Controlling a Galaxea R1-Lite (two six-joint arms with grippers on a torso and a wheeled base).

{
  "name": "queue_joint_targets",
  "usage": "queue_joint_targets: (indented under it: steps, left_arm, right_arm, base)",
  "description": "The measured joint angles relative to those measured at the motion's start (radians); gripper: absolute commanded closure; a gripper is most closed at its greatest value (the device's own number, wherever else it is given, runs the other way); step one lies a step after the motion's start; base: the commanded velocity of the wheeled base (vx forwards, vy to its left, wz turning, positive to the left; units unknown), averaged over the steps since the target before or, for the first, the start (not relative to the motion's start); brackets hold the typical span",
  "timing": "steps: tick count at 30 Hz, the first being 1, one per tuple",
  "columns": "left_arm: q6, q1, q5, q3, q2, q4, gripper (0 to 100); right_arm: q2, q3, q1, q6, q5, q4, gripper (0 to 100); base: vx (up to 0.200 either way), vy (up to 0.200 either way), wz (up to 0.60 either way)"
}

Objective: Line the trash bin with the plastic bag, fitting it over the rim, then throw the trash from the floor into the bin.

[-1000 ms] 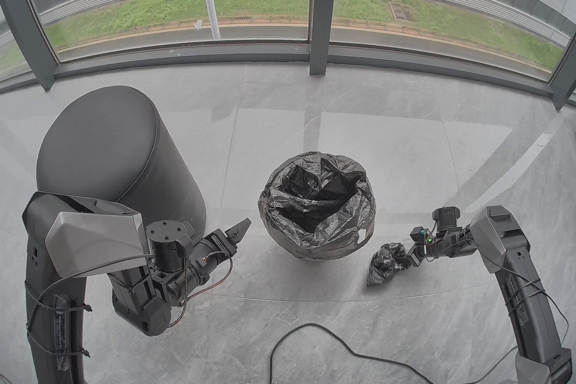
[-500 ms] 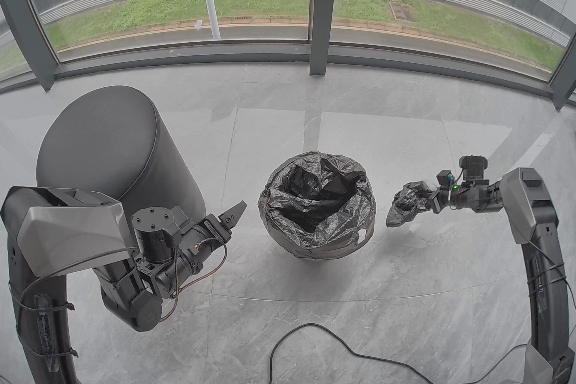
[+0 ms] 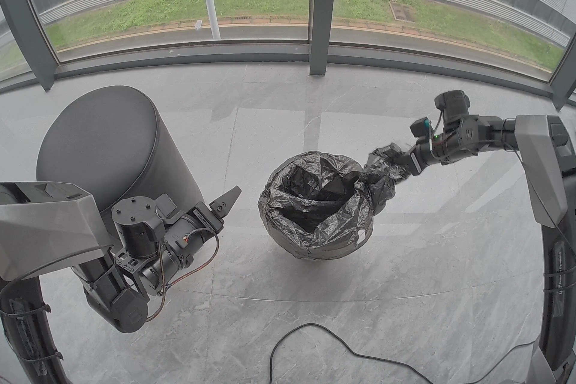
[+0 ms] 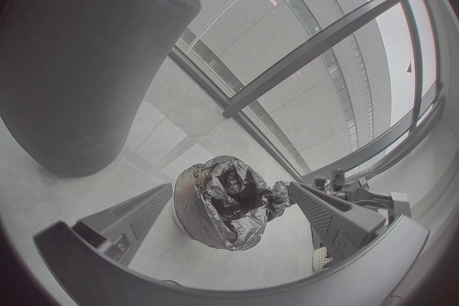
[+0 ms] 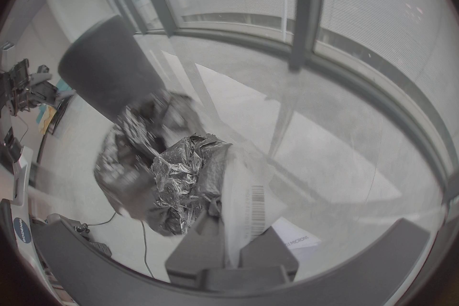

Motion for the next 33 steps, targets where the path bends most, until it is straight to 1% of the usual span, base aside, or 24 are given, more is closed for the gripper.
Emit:
queue_joint_targets:
  steps: [2, 4, 6, 8, 9, 10, 12, 16, 19, 23, 26, 30, 33]
  left_arm:
    - [0.0, -0.002, 0.0, 0.006, -0.013, 0.0, 0]
    - [0.0, -0.003, 0.0, 0.011, -0.026, 0.0, 0]
    - [0.0, -0.005, 0.0, 0.016, -0.035, 0.0, 0]
    - [0.0, -0.004, 0.0, 0.017, -0.041, 0.0, 0]
    - [0.0, -0.004, 0.001, 0.019, -0.044, 0.0, 0]
    - [0.0, -0.004, 0.001, 0.019, -0.044, 0.0, 0]
    - [0.001, -0.005, 0.0, 0.019, -0.046, 0.0, 0]
    - [0.001, -0.005, 0.0, 0.021, -0.049, 0.001, 0]
    - [0.001, -0.003, 0.001, 0.024, -0.053, 0.001, 0]
    - [0.002, 0.001, 0.001, 0.034, -0.069, 0.001, 0]
    - [0.001, 0.013, 0.001, 0.058, -0.095, 0.001, 0]
    - [0.001, 0.047, -0.001, 0.09, -0.131, 0.001, 0]
    - [0.002, 0.072, -0.003, 0.115, -0.153, 0.001, 0]
  right_arm:
    - [-0.057, 0.0, 0.029, -0.008, -0.027, 0.017, 100]
    - [-0.116, 0.0, 0.047, -0.019, -0.065, 0.042, 100]
    - [-0.153, 0.0, 0.062, -0.025, -0.088, 0.059, 100]
    - [-0.181, 0.0, 0.099, -0.029, -0.094, 0.067, 100]
    - [-0.196, 0.0, 0.133, -0.033, -0.097, 0.073, 100]
    - [-0.198, 0.0, 0.139, -0.034, -0.098, 0.073, 100]
    - [-0.201, 0.0, 0.179, -0.045, -0.101, 0.074, 100]
    - [-0.167, 0.0, 0.26, -0.074, -0.106, 0.073, 100]
    - [-0.118, 0.0, 0.305, -0.091, -0.106, 0.053, 100]
    - [-0.038, 0.0, 0.329, -0.109, -0.108, -0.03, 100]
    - [0.021, 0.0, 0.346, -0.146, -0.108, -0.075, 100]
    - [0.065, 0.0, 0.332, -0.206, -0.108, -0.09, 100]
    - [0.082, 0.0, 0.31, -0.221, -0.11, -0.136, 100]
  base:
    - [0.0, 0.0, 0.0]
    - [0.0, 0.0, 0.0]
    - [0.0, 0.0, 0.0]
    - [0.0, 0.0, 0.0]
    - [0.0, 0.0, 0.0]
    - [0.0, 0.0, 0.0]
    - [0.0, 0.0, 0.0]
    - [0.0, 0.0, 0.0]
    - [0.0, 0.0, 0.0]
    - [0.0, 0.0, 0.0]
    - [0.0, 0.0, 0.0]
    - [0.0, 0.0, 0.0]
    - [0.0, 0.0, 0.0]
